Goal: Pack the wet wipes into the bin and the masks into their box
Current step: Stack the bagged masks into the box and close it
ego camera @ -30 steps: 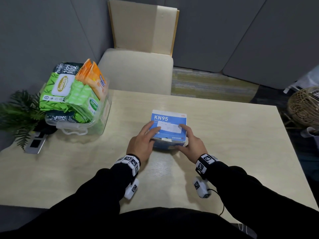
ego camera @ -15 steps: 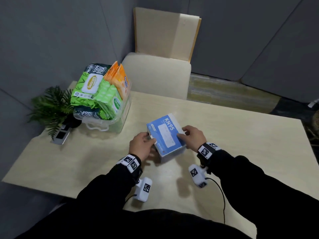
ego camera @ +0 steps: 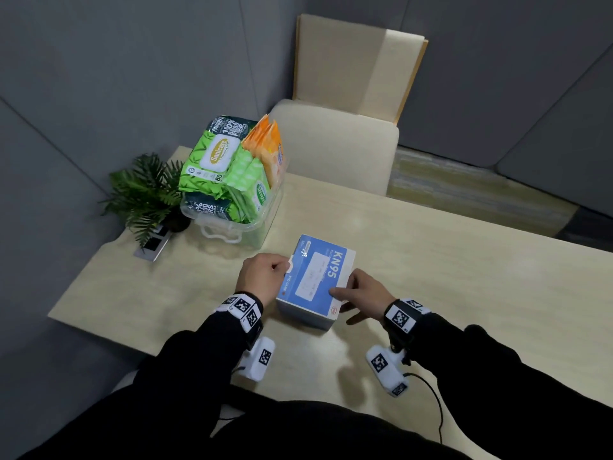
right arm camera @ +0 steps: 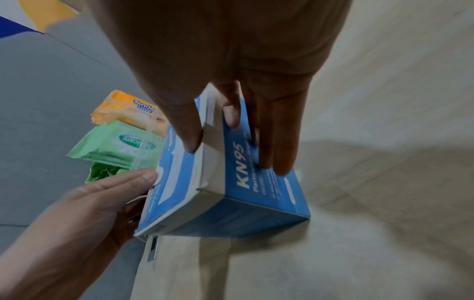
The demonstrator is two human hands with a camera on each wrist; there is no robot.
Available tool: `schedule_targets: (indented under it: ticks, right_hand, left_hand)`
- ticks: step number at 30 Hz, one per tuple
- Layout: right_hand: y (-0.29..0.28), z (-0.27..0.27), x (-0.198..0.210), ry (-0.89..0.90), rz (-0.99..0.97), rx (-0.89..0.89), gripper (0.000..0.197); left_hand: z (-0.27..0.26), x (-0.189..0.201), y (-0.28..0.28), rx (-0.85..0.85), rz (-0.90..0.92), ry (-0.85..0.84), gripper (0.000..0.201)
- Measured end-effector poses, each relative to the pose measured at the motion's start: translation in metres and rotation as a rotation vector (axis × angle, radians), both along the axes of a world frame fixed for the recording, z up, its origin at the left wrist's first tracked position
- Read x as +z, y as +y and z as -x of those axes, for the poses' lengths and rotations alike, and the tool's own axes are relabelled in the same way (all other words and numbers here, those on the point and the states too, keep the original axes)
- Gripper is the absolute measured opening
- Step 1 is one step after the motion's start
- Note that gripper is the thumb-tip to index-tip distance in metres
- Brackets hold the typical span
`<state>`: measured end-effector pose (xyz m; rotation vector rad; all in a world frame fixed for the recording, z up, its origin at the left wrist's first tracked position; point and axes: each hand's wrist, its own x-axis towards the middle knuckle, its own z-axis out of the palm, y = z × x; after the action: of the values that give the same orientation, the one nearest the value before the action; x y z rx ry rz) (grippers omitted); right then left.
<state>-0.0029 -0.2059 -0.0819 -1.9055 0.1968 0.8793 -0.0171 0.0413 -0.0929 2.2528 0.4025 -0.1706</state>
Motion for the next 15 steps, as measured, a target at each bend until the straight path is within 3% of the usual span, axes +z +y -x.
schedule_targets:
  ticks: [5, 11, 15]
  right_hand:
    - [-0.003, -0.005, 0.005, 0.012, -0.069, -0.099, 0.082]
    - [-0.009, -0.013, 0.009, 0.058, -0.089, -0.112, 0.084]
    - [-0.012, -0.011, 0.011, 0.082, -0.113, -0.109, 0.084]
  left_hand:
    - [-0.009, 0.012, -0.005, 0.136, 0.124, -0.016, 0.007]
    - [-0.016, 0.015, -0.001, 0.092, 0.340, 0.058, 0.011]
    - [-0.021, 0.017, 0.002, 0.070, 0.342, 0.083, 0.013]
